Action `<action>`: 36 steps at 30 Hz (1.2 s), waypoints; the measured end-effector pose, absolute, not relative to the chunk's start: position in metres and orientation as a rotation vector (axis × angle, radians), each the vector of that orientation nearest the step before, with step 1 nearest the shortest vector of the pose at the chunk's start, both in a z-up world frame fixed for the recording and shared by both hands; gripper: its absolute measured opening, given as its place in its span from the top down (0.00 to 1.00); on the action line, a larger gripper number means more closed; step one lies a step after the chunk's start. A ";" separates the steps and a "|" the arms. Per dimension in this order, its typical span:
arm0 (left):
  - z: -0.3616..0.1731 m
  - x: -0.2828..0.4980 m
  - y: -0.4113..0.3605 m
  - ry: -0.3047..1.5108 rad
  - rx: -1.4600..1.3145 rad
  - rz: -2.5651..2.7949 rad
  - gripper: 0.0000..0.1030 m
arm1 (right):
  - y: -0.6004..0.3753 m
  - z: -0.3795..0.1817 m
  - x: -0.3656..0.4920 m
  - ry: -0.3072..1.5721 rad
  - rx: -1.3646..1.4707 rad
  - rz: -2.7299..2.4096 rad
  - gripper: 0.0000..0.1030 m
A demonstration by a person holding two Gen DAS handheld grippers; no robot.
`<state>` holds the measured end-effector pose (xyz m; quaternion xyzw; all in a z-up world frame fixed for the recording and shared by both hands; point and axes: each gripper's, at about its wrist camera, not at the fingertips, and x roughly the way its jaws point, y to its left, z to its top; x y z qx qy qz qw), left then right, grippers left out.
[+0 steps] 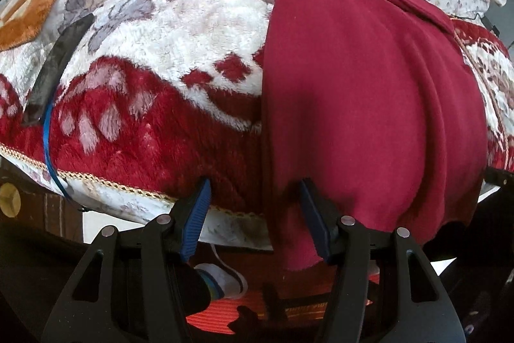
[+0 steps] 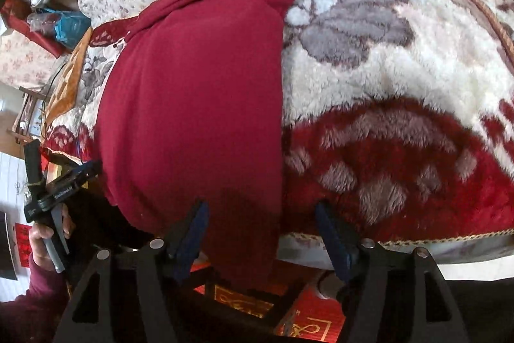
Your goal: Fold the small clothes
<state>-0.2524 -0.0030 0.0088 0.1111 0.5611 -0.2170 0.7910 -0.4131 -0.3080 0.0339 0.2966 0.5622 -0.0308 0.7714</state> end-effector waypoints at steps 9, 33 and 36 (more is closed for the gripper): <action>0.011 -0.254 -0.008 1.208 0.246 -0.505 0.44 | -0.287 0.020 -0.406 1.305 0.635 0.001 0.33; 0.002 -0.261 -0.023 1.235 0.271 -0.586 0.55 | -0.272 0.000 -0.403 1.306 0.715 0.086 0.58; 0.008 -0.258 -0.017 1.241 0.248 -0.590 0.91 | -0.263 0.010 -0.400 1.294 0.652 0.127 0.69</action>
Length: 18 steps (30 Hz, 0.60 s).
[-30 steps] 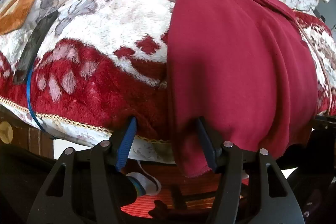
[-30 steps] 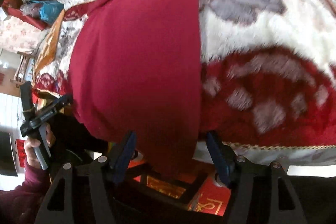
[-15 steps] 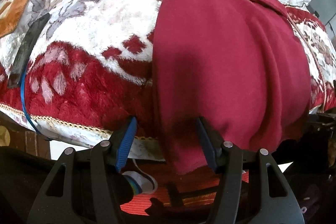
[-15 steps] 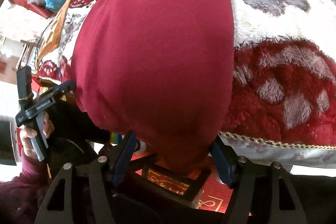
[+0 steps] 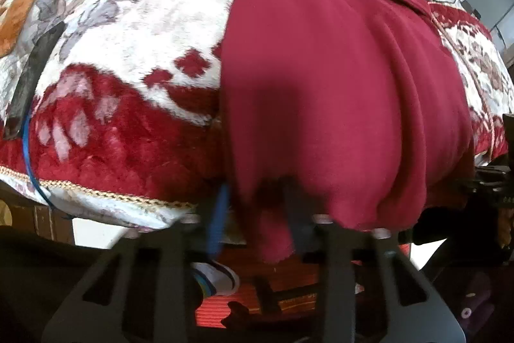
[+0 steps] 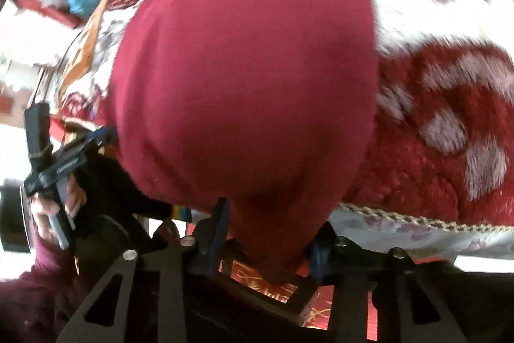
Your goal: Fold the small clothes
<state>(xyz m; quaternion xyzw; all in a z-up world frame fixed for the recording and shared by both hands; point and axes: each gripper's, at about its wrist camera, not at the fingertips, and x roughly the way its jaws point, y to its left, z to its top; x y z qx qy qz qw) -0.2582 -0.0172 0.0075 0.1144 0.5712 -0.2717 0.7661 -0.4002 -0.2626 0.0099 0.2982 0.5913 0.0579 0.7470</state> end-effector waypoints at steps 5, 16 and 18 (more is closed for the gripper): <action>0.033 -0.251 -0.008 1.247 0.151 -0.665 0.95 | -0.259 0.050 -0.399 1.196 0.594 0.230 0.77; 0.104 -0.192 -0.022 1.072 0.024 -0.679 0.95 | -0.336 0.134 -0.375 0.853 0.712 0.154 0.77; 0.110 -0.177 -0.034 1.053 0.030 -0.664 0.95 | -0.353 0.148 -0.366 0.796 0.719 0.132 0.78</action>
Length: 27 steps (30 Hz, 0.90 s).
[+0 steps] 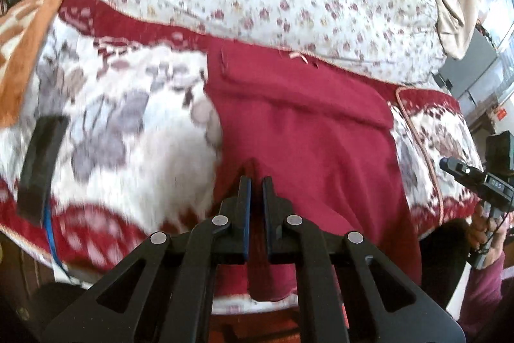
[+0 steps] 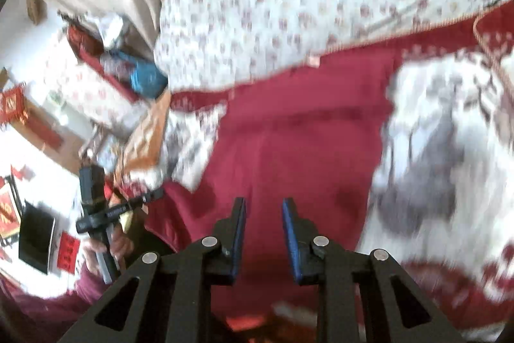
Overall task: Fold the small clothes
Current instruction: 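Lay the hem over the folded sweatshirt and open both grippers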
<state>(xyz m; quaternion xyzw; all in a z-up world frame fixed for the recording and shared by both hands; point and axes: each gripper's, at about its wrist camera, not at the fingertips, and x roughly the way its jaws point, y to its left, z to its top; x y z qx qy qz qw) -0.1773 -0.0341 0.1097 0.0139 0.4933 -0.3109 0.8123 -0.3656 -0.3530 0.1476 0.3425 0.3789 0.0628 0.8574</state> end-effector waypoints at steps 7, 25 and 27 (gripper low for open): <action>0.110 -0.176 -0.040 1.044 0.060 -0.678 0.95 | -0.332 0.128 -0.354 1.051 0.706 0.165 0.57; 0.106 -0.172 -0.030 1.077 -0.006 -0.643 0.95 | -0.271 0.070 -0.377 1.153 0.760 0.278 0.82; 0.112 -0.162 -0.033 1.059 -0.034 -0.637 0.95 | -0.281 0.090 -0.366 1.065 0.733 0.262 0.83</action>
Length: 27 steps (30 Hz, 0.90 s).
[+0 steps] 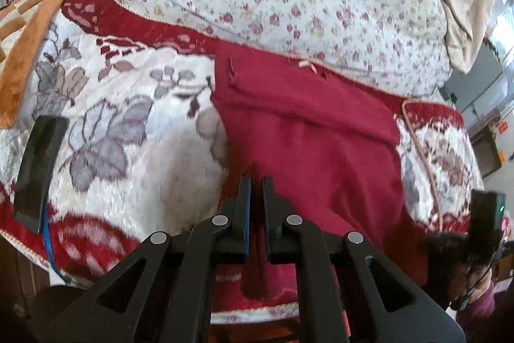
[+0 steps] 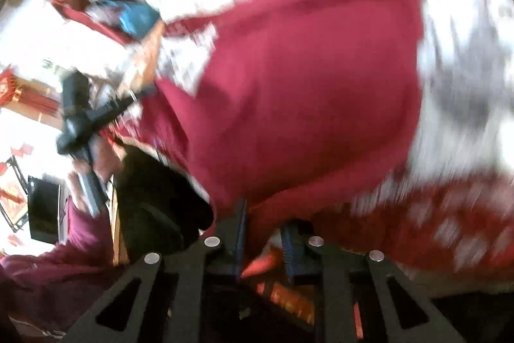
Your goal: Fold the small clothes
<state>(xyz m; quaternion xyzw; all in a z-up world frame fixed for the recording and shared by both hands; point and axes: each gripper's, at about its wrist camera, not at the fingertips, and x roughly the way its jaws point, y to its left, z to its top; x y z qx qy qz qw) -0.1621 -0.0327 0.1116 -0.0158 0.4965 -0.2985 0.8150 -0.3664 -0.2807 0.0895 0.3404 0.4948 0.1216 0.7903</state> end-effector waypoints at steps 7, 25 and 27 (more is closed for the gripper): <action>0.137 -0.109 -0.058 0.964 -0.085 -0.583 0.95 | -0.365 0.159 -0.318 0.749 0.711 0.091 0.88; 0.094 -0.153 -0.015 1.222 -0.061 -0.653 0.44 | -0.284 0.097 -0.346 1.240 0.695 0.277 0.28; 0.097 -0.160 -0.007 1.212 -0.093 -0.658 0.38 | -0.286 0.107 -0.343 1.206 0.726 0.285 0.28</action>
